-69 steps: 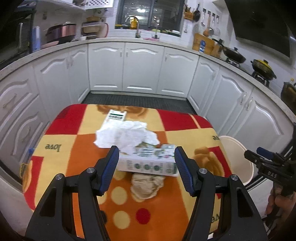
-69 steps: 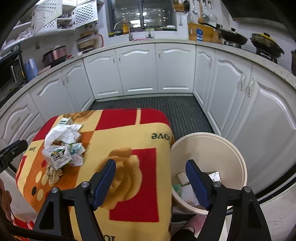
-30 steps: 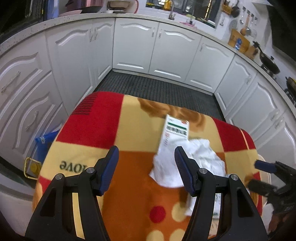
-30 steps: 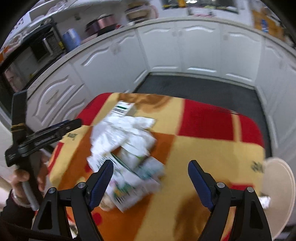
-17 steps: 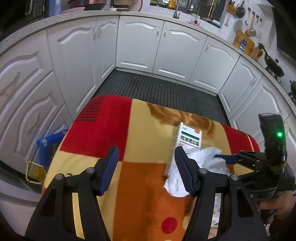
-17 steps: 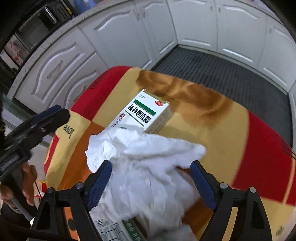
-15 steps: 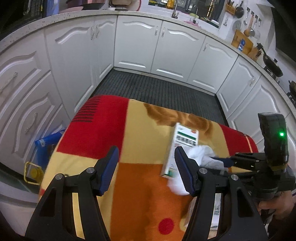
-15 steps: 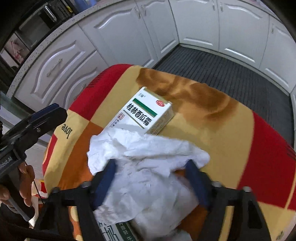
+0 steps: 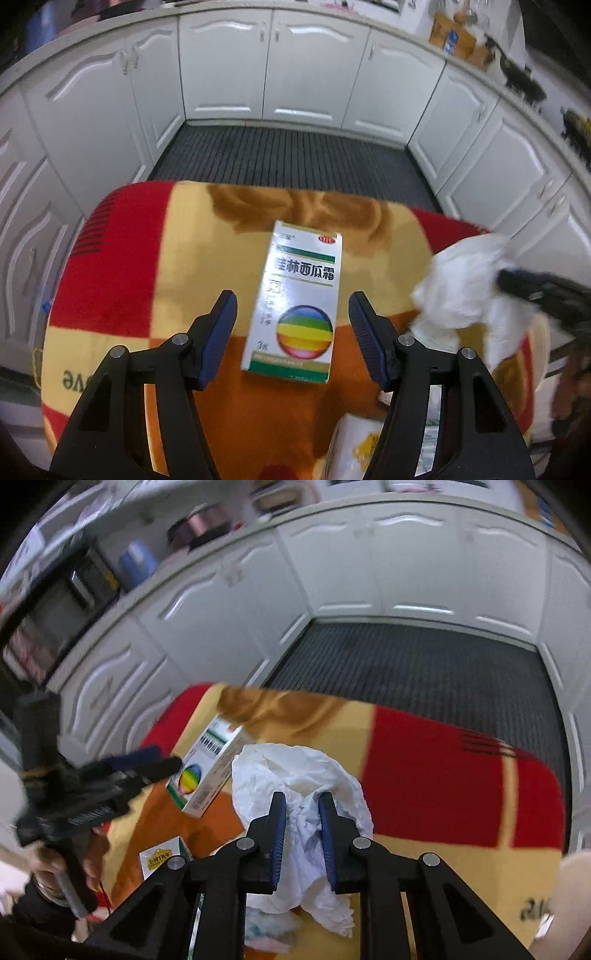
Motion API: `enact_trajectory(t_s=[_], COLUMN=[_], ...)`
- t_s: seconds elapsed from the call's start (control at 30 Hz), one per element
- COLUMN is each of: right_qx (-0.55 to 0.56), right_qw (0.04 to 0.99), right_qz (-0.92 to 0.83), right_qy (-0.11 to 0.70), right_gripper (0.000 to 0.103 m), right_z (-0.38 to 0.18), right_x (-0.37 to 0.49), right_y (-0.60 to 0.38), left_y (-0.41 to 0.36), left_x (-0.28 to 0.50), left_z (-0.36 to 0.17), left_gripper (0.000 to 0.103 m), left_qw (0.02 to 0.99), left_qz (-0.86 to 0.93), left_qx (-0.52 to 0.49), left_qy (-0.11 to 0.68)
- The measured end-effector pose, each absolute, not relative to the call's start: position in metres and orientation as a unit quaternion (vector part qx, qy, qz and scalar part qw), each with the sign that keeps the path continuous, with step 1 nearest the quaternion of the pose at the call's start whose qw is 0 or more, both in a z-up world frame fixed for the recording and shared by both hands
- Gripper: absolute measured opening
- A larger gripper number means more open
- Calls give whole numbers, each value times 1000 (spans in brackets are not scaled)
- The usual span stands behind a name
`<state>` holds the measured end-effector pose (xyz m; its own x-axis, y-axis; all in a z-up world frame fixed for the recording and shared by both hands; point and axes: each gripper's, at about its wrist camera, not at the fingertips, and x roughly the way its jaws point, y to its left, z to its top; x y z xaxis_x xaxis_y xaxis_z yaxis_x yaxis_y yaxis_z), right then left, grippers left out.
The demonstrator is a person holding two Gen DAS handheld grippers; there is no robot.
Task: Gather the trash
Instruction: 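Grasp the white medicine box with the left tool while the right tool grasps crumpled tissue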
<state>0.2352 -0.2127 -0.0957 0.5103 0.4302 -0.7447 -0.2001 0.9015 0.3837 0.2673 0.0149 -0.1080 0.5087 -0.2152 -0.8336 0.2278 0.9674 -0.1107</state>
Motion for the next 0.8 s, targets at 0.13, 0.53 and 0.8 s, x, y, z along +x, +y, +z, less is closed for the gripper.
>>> enact_trajectory(t_s=[0.13,0.53,0.8], right_qx=[146,151,114], right_qw=[868,874,872], right_qz=[169,154,123], right_qy=[443,435,460], right_gripper=[17,17,72], right_z=[-90,-93,-114], right_x=[221,196,208], right_y=[-229,-230,-211], left_y=[0,4,3], left_x=[275,238,212], left_z=[-123,-94,-67], left_gripper=[62,51,51], left_qw=[862,885,893], left_qz=[-110,-116,-130], left_qx=[53,70,61], left_qy=[492,446,426])
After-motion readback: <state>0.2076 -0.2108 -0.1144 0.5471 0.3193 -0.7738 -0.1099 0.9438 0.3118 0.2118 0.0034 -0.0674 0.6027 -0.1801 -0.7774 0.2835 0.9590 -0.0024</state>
